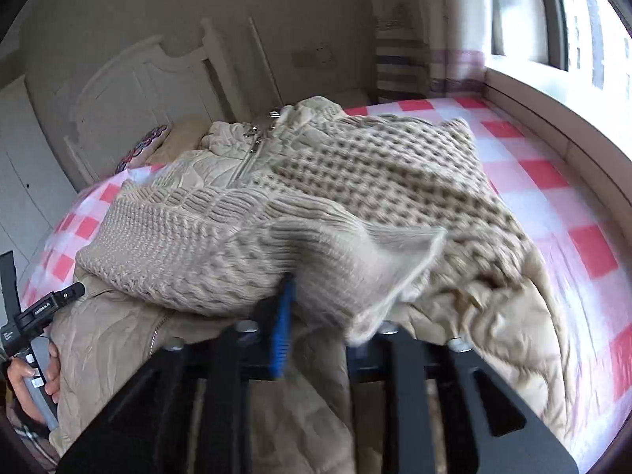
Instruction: Fold large clothes
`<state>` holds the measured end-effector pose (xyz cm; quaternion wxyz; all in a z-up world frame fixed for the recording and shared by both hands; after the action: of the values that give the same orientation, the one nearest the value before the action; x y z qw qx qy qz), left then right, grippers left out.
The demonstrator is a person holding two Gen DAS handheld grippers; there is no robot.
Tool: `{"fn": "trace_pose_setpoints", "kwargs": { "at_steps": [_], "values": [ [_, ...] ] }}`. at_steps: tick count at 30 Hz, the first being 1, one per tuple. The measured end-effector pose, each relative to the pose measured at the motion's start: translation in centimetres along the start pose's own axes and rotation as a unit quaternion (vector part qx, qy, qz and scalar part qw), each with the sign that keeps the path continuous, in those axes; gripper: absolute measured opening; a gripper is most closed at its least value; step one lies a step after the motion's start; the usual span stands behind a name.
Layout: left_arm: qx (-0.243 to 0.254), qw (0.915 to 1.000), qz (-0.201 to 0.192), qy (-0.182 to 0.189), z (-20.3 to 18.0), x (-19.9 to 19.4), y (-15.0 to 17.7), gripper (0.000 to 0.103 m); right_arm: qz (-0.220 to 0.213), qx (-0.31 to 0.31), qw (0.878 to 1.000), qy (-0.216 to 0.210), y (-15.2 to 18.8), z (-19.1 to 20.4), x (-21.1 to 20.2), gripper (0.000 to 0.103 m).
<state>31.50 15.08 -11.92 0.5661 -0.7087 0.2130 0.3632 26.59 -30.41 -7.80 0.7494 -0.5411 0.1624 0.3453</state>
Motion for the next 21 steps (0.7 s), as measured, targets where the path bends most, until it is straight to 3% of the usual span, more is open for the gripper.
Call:
{"fn": "trace_pose_setpoints", "kwargs": {
  "at_steps": [1,2,5,7,11,15,17,21],
  "values": [
    [0.000,1.0000,0.000,0.000,0.0,0.0,0.0,0.098,-0.009,0.004,1.000,0.006,-0.1,-0.2,-0.8,0.064],
    [0.000,1.0000,0.000,0.000,0.0,0.0,0.0,0.098,-0.034,0.010,0.999,0.024,-0.6,-0.7,-2.3,0.070],
    [0.002,1.0000,0.003,0.000,0.0,0.1,0.0,0.098,-0.124,-0.005,0.991,0.039,-2.8,0.3,-6.9,0.070],
    [0.003,1.0000,0.005,0.000,-0.1,0.2,0.1,0.098,-0.138,-0.049,0.989,0.031,-4.0,2.5,-7.8,0.070],
    [-0.001,1.0000,0.003,-0.002,0.0,0.1,0.0,0.098,-0.102,-0.162,0.980,0.050,-4.0,7.8,-4.2,0.070],
    [-0.008,0.9999,-0.011,-0.001,0.4,-1.0,-0.1,0.097,0.020,-0.183,0.980,0.082,-1.1,7.2,3.1,0.070],
    [0.008,0.9997,-0.021,-0.005,0.1,-3.1,-0.6,0.096,0.060,-0.189,0.976,0.086,0.5,6.4,5.5,0.072],
    [0.034,0.9921,-0.117,0.030,-2.4,-10.4,-4.8,0.100,0.061,-0.185,0.978,0.079,0.3,6.4,5.9,0.075]
  ]
}}
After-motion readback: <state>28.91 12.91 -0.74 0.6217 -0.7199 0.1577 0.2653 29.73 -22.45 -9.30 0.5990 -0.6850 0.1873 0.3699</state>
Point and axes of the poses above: each gripper's, at about its wrist camera, not at the fingertips, and x roughly the way its jaws point, z to its left, y to its underside, the point moved 7 cm from there along x, roughly the way its jaws point, and after that the axes turned 9 degrees about -y, right-handed, at the moved point
